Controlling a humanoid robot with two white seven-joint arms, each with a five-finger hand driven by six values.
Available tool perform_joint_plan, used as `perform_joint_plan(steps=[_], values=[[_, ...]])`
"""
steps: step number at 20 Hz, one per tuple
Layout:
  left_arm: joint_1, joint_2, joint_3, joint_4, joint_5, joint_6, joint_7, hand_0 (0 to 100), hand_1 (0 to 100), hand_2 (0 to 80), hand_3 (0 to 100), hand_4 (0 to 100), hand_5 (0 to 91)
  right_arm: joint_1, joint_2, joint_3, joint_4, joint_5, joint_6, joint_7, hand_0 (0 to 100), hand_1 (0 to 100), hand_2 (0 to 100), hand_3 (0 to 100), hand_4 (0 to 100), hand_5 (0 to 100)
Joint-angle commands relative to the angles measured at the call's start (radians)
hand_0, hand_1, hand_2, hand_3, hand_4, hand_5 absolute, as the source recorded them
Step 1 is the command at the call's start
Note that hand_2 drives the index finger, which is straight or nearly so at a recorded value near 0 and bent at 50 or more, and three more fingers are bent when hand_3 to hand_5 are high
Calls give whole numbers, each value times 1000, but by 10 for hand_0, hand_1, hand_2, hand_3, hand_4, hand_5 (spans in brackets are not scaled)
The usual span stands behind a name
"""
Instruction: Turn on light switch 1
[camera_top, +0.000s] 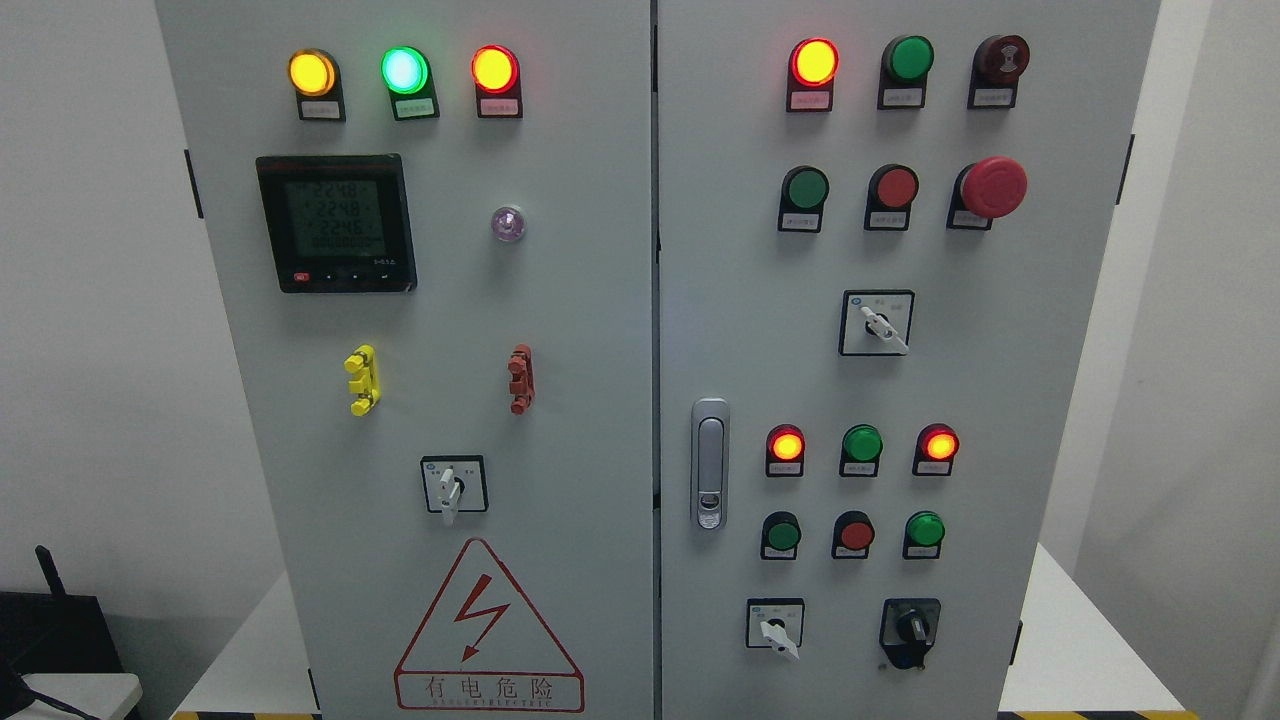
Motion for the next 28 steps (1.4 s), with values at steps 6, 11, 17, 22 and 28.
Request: perform_joint_plan(steps=[6,11,17,22,28], values=[[-159,-1,-350,-114,-30,178,145,48,295,485,670,709,603,0,0,0,0,-17,-1,0,120,389,0,0,0,0],[-191,-21,-410,-117,-30,250,186,0,400,545,731,751,665,0,0,0,0,-18,-1,0,120,389,0,0,0,0],[-228,-49,-474,-118,-31,395,254,0,448,601,788,794,718,0,0,0,0,-17,-1,0,120,389,0,0,0,0],[-248,-58,-531,-117,-103,494,324,0,479,612,805,803,731,0,0,0,0,-18,-1,0,120,389,0,0,0,0],[-266,-66,-574,-115,-114,578,407,0,521,618,813,809,736,0,0,0,0,-17,-1,0,120,389,0,0,0,0]])
